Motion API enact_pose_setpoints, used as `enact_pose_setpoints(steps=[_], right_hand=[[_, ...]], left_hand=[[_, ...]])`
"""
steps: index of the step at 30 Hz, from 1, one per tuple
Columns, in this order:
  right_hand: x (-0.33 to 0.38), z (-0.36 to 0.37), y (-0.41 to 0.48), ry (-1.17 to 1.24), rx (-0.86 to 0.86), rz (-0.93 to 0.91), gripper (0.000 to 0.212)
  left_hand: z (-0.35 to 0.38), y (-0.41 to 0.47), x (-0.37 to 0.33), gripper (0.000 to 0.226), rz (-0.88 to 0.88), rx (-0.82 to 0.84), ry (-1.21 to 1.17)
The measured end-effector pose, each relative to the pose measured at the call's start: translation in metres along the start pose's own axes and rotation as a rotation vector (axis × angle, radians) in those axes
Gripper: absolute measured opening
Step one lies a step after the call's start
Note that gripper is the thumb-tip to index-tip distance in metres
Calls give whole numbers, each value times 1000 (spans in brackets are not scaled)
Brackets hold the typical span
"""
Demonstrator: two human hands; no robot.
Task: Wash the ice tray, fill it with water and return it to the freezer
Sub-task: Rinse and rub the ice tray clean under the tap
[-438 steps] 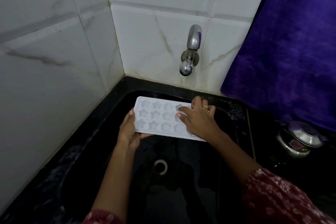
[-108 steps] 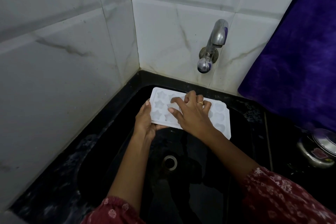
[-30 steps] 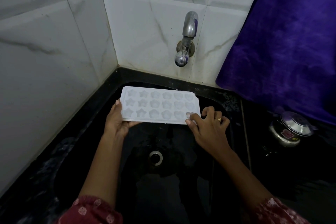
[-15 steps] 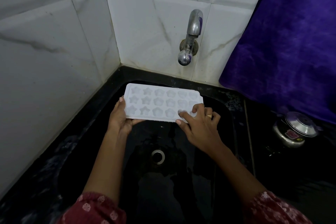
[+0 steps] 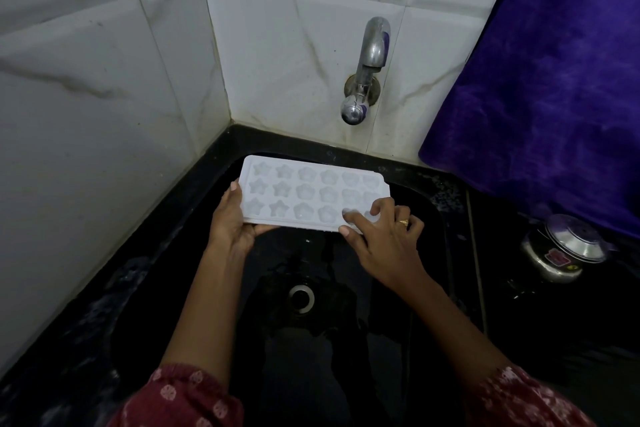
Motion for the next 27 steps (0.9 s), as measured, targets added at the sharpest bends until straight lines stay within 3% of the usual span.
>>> enact_pose_setpoints(steps=[9,13,27], right_hand=[[4,-7,3,43,-65,1,36],[19,-5,2,1,-38,-92,36],[16,4,5,29,40,-79,32]], left_hand=[[1,-3,3,26,-1,1,1],[5,-6,3,26,-2,5,7],[6,-7,4,24,-5,7,21]])
Point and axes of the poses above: each hand's wrist, its own y-axis towards the middle knuckle, its own z-axis out of the palm, x = y × z, the point moved 4 cm from there along y, towards the middle knuckle
